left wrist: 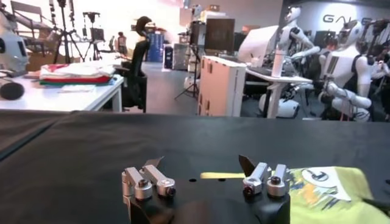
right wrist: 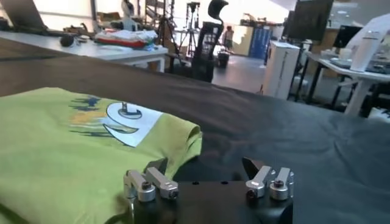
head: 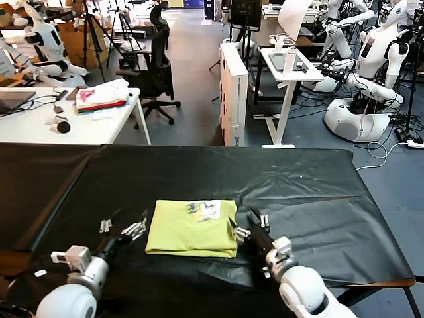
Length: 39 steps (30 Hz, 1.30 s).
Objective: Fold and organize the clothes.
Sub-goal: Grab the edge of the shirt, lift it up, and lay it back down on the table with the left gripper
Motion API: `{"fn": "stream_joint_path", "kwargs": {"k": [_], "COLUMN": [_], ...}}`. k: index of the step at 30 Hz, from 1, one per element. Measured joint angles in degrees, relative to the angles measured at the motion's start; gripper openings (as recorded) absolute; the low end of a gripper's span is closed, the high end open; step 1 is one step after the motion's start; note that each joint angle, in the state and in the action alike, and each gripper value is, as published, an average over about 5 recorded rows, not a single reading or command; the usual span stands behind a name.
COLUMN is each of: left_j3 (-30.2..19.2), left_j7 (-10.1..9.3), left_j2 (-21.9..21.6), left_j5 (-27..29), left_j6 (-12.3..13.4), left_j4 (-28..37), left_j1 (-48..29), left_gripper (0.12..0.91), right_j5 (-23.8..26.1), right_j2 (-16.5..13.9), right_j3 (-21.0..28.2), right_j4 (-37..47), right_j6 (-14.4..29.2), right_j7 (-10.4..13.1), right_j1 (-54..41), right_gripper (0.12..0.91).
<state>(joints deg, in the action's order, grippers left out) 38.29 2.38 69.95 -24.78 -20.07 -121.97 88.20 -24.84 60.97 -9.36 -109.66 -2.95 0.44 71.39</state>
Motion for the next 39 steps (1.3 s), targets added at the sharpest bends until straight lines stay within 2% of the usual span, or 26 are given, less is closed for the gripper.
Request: {"fn": "stream_joint_path", "kwargs": {"k": [3, 9, 17, 27, 34, 39], "left_j3": [0.1, -0.86, -2.02, -2.47, -3.12, -3.74], "left_j7": [0.04, 0.03, 0.66, 1.27, 1.4, 1.54], "left_j2": [0.58, 3.27, 6.59, 9.68, 11.74, 12.92], "left_j5": [-0.91, -2.13, -3.95, -6.87, -7.78, -7.53], "left_j6": [0.55, 1.95, 3.26, 4.33, 3.97, 3.81], "left_j4": [0.54, 2.26, 5.5, 9.09, 9.47, 10.15], "left_j1": [0.06, -0.57, -1.75, -2.34, -2.94, -3.54], "left_gripper": [0.907, 0.907, 0.907, 0.906, 0.85, 0.842], "right_j5": [-1.63, -3.38, -4.05, -3.86, -3.71, -3.68], "right_j2": [-1.07, -3.21, -2.72, -2.42, -2.06, -1.99], "right_j3": [-2.23, -9.03, -17.03, -19.66, -19.59, -19.78], "right_j4": [-2.52, -7.53, -13.27, -17.16, -17.3, -17.54], "right_j6": [2.49, 4.69, 5.07, 4.52, 4.24, 4.22], "right_j7": [-0.83, -1.81, -1.57, -1.53, -1.48, -1.47], "right_j1": [2.25, 9.99, 19.98, 24.1, 24.28, 24.39], "right_gripper": [0.907, 0.907, 0.907, 0.907, 0.907, 0.907]}}
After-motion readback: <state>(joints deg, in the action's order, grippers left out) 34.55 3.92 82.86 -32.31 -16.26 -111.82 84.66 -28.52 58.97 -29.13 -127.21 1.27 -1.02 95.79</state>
